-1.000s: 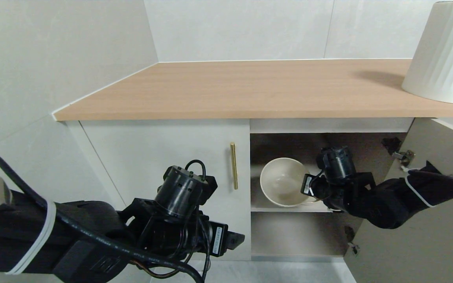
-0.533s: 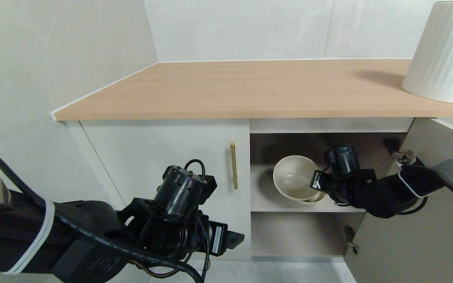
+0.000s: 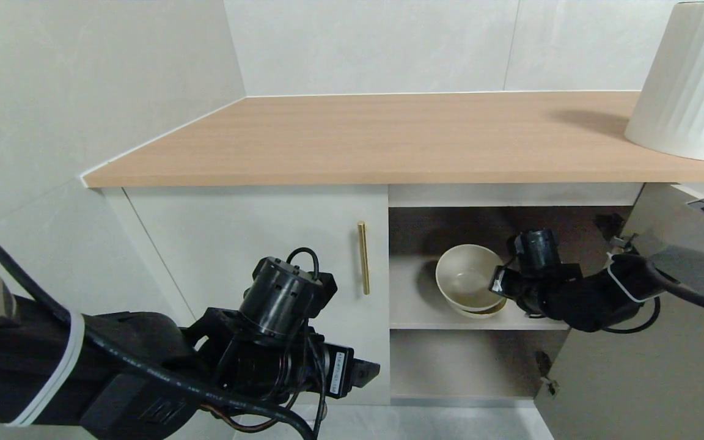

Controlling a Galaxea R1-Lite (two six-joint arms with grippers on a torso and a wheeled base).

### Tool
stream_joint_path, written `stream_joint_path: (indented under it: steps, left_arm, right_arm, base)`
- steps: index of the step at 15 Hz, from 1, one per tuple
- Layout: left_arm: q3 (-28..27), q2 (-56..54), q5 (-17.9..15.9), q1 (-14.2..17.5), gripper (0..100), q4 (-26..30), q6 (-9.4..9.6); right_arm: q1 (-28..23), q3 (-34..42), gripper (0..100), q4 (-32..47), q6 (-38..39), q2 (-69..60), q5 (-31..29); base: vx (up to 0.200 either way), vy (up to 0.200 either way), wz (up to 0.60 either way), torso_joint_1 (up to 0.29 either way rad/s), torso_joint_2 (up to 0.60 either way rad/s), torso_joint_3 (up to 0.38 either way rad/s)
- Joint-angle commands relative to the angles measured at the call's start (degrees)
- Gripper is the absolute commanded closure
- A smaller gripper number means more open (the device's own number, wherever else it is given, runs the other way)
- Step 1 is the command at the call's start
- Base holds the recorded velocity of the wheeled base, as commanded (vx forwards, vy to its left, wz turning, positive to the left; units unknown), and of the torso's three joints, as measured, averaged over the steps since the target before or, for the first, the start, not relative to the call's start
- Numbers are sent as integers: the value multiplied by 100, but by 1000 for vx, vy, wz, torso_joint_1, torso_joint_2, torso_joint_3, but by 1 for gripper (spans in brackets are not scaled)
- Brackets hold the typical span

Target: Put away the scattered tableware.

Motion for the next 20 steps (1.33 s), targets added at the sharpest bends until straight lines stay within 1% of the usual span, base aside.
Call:
stream_joint_path:
  steps: [1, 5, 8, 13, 14, 20]
  left_arm:
    - [1, -3, 2, -1, 0, 1, -1]
    - [1, -12, 2, -1, 0, 1, -1]
    - [1, 15, 134, -1, 0, -7, -1]
    - [-8, 15, 151, -1, 0, -7, -1]
    - [-17, 15, 151, -1, 0, -7, -1]
    - [-26, 15, 151, -1, 0, -7, -10]
  right_arm:
    - [-61, -66, 100, 4, -11, 111, -67]
    - [-140, -128, 100, 4, -19, 199, -120]
    - [-140, -128, 100, 13, -19, 217, -120]
    - [-132, -128, 100, 22, -19, 234, -120]
    - [-132, -119, 0, 22, -19, 226, -120]
    - [-96, -75, 0, 22, -28, 182, -111]
  base:
    - [0, 0, 0, 0, 0, 0]
    - [0, 0, 0, 0, 0, 0]
    - [0, 0, 0, 0, 0, 0]
    - [0, 0, 0, 0, 0, 0]
    - [0, 0, 0, 0, 0, 0]
    - [0, 0, 0, 0, 0, 0]
